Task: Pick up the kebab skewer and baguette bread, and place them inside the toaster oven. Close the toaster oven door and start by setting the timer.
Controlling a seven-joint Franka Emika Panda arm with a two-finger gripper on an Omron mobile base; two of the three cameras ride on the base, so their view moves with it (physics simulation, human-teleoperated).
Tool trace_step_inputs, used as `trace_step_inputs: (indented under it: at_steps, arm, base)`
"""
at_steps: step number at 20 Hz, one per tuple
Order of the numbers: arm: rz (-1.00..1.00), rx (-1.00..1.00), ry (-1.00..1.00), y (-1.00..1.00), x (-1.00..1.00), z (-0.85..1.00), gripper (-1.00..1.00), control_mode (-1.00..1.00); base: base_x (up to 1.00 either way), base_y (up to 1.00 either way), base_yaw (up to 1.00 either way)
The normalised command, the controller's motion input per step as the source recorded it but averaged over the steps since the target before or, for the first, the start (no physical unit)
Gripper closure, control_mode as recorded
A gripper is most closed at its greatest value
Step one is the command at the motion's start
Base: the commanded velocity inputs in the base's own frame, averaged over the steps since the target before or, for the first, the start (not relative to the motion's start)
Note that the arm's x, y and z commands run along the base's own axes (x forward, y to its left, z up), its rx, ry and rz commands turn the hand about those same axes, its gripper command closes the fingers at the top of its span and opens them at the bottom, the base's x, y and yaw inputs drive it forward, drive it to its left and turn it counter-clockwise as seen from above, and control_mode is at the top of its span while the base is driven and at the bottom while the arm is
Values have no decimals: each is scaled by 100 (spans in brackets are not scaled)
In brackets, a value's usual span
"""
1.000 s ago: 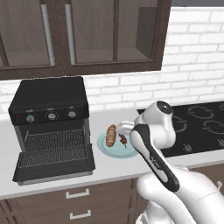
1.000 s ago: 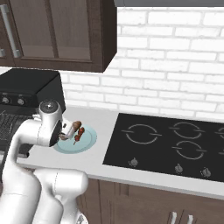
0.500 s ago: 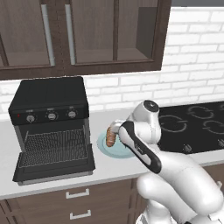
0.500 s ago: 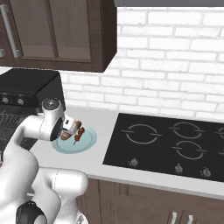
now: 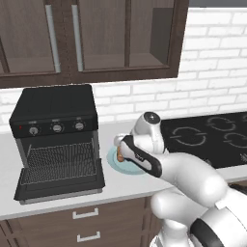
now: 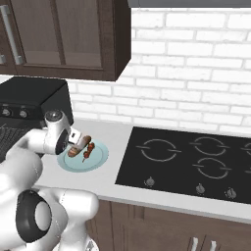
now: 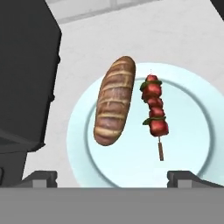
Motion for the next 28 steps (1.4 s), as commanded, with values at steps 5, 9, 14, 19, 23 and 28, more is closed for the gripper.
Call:
trace_step_inputs:
  at_steps: [5, 9, 14, 19, 23, 28]
  arm:
    - [0, 0, 5, 0, 28, -9, -100, -100]
    - [0, 0, 1, 0, 24, -29, -100, -100]
    - [0, 0, 0, 0, 30, -29, -100, -100]
    - [0, 0, 0, 0, 30, -32, -100, -100]
    - [0, 0, 0, 0, 33, -34, -100, -100]
    - [0, 0, 1, 0, 30, -25, -100, -100]
  base:
    - [0, 0, 0]
    - [0, 0, 0]
    - [0, 0, 0]
    - [0, 0, 0]
    - [0, 0, 0]
    - [0, 0, 0]
